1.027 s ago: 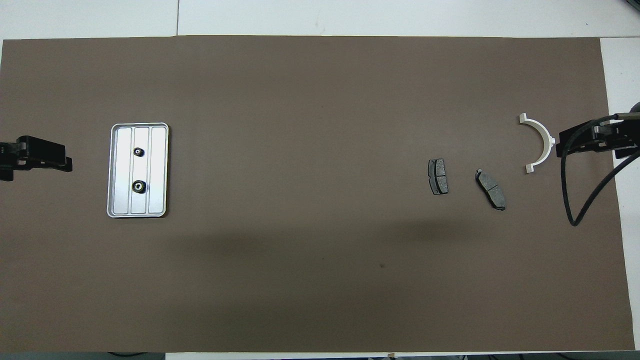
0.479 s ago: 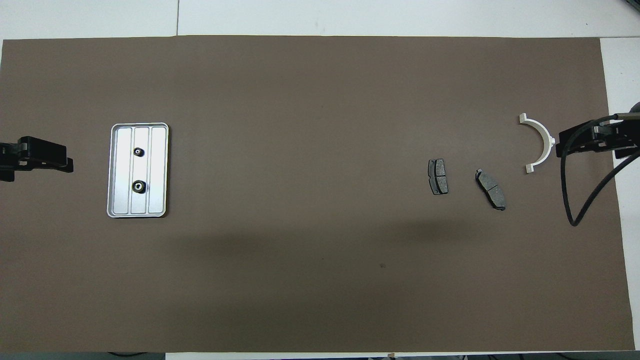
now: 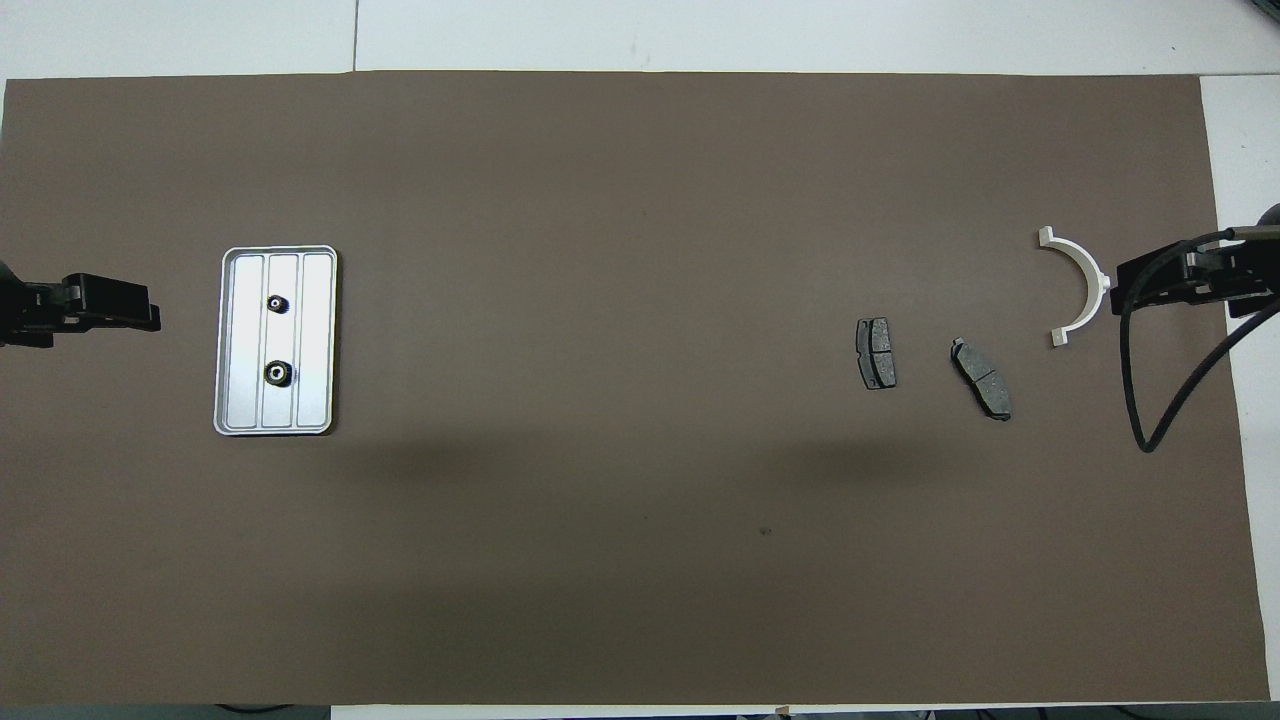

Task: Place bearing gear from tray to pile

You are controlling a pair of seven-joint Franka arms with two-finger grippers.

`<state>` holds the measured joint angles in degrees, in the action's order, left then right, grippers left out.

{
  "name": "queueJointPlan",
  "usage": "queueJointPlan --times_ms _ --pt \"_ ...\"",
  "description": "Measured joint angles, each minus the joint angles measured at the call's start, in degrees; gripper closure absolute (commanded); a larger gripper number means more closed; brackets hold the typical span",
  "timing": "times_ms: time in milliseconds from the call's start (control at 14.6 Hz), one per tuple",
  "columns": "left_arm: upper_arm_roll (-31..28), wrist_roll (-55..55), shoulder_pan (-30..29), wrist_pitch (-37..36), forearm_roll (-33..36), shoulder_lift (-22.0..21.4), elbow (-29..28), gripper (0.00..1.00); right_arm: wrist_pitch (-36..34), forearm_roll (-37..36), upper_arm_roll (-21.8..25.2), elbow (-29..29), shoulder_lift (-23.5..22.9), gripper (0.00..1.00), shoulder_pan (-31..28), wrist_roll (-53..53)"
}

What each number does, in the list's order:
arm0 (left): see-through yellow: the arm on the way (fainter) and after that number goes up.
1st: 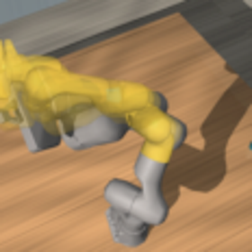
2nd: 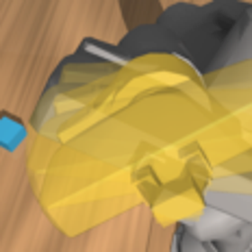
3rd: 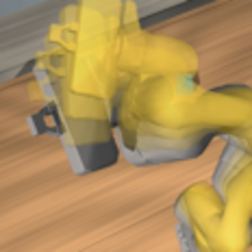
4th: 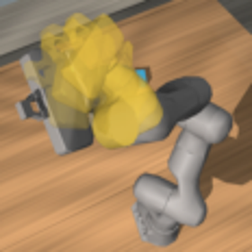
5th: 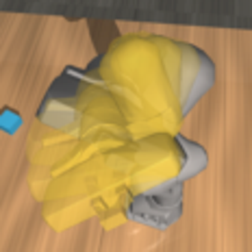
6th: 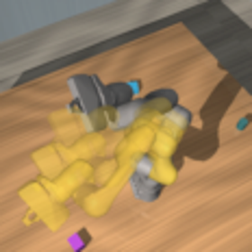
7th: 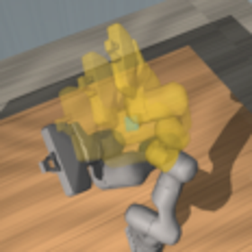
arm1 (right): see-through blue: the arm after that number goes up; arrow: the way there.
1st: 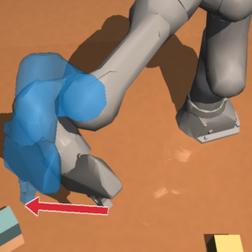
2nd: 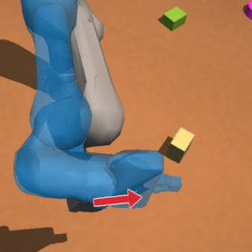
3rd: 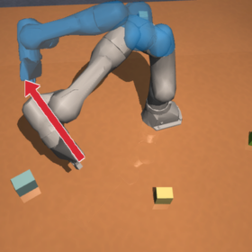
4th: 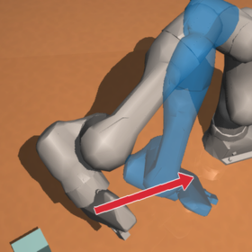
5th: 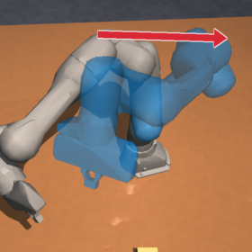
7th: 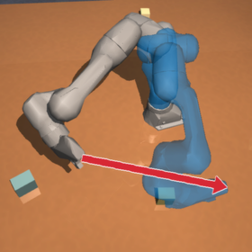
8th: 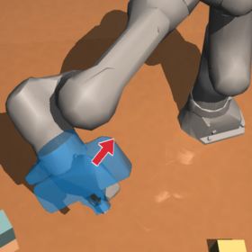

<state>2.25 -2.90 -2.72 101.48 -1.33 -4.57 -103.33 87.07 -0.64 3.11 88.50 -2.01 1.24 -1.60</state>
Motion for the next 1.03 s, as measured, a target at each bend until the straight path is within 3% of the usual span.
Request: queueJointPlan --times_ms 205,411,685,1027 --pt "0.1 1.5 -0.1 5.7 1.3 1.1 -5.1 0.0 0.0 0.0 0.0 0.0 0.0 0.0 0.0 0.0" --pt "0.4 1.6 0.0 13.2 2.3 5.0 -9.2 0.0 0.2 0.0 0.0 0.0 0.0 0.0 0.0 0.0" --pt "0.3 1.9 -0.1 25.9 2.4 7.5 -19.4 0.02 1.8 0.0 -0.2 0.2 -0.2 0.0 0.0 0.0" --pt "0.3 2.1 -0.1 27.3 2.4 9.6 -20.8 0.12 2.8 0.0 -0.3 0.2 -0.2 0.0 0.1 0.0"
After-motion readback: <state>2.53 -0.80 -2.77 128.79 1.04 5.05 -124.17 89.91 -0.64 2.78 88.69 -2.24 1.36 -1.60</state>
